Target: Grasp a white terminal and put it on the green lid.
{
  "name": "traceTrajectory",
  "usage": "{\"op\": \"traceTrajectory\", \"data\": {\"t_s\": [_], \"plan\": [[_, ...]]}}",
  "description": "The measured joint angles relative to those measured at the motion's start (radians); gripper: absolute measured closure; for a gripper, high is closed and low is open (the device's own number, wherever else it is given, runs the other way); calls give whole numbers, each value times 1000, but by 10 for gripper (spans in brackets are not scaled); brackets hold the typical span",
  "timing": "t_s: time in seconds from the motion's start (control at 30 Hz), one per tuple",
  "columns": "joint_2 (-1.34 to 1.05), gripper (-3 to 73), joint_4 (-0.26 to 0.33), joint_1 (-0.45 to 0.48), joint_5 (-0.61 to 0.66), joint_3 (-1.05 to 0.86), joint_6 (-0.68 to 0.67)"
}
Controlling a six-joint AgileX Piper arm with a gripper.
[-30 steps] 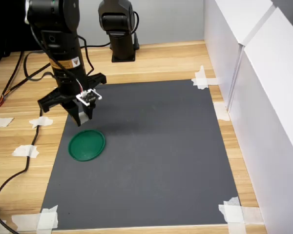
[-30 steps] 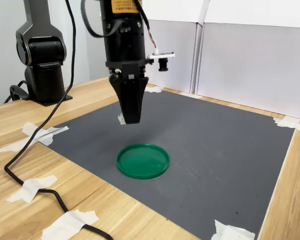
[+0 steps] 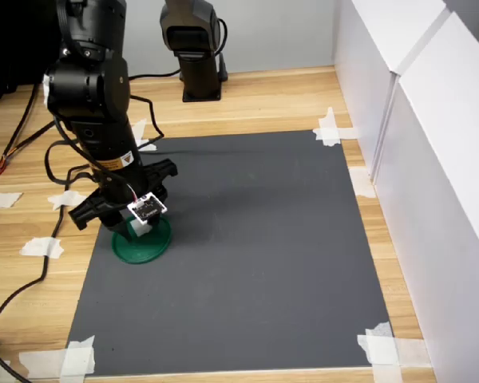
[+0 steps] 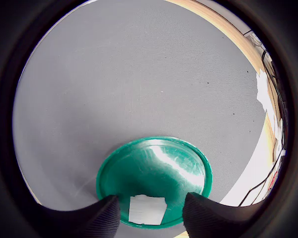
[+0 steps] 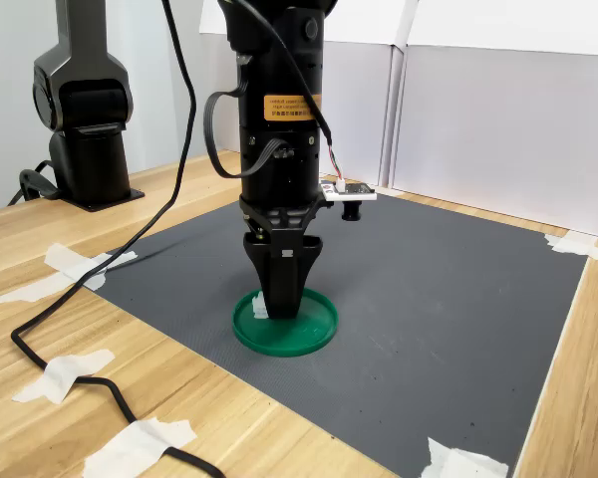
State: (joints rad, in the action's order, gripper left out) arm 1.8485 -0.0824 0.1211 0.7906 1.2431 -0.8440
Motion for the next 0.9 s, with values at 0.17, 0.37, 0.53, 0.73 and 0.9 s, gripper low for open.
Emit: {"op": "traceTrajectory", "data": {"t_s": [0.17,0.37,0.53,0.73,0.9], "plan": [[-44,107,42,0,6,0,0],[-177,119,177,0,29,0,1],[-330,200,320,0,34,0,2],[-487,466,434,0,41,-2,20],[-590,685,446,0,50,-3,89]]}}
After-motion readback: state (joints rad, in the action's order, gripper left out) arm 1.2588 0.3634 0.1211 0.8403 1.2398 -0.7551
